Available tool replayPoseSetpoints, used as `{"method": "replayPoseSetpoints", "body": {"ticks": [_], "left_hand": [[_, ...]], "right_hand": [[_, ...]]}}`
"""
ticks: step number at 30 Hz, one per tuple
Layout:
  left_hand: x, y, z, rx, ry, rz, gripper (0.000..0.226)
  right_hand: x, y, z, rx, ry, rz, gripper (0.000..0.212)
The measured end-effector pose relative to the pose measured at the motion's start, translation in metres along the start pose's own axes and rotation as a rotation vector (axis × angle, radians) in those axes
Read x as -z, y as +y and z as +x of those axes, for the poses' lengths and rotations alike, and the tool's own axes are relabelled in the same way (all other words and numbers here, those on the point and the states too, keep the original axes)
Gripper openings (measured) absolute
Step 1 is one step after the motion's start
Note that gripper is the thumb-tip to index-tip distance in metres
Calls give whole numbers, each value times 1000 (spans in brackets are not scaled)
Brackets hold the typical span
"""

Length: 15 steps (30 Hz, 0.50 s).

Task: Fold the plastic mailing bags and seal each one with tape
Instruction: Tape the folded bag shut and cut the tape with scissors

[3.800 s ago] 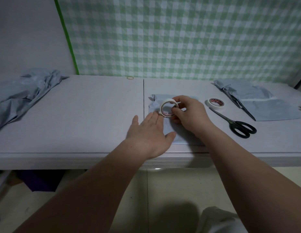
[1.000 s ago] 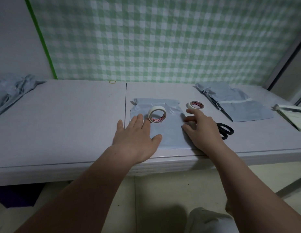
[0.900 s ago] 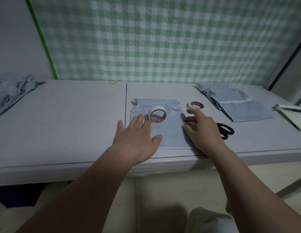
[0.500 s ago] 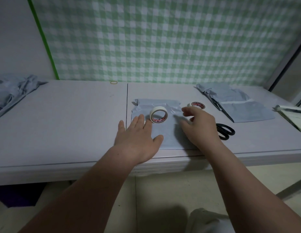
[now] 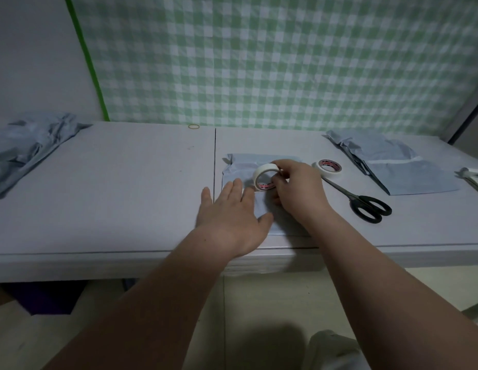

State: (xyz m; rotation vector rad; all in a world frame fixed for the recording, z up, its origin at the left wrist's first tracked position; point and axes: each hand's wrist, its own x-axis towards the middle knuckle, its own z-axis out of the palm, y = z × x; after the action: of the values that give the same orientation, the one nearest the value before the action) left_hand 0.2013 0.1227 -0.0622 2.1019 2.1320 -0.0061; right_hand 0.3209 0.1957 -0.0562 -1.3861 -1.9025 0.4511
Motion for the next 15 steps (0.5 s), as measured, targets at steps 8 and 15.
{"method": "replayPoseSetpoints", "body": {"ticks": [8, 15], "left_hand": [[1, 0, -1, 4, -15, 14, 71], [3, 1, -2, 3, -21, 24, 72]], "right_hand": [[17, 6, -3, 33, 16, -85, 30], [24, 3, -6, 108, 14, -290, 37]]}}
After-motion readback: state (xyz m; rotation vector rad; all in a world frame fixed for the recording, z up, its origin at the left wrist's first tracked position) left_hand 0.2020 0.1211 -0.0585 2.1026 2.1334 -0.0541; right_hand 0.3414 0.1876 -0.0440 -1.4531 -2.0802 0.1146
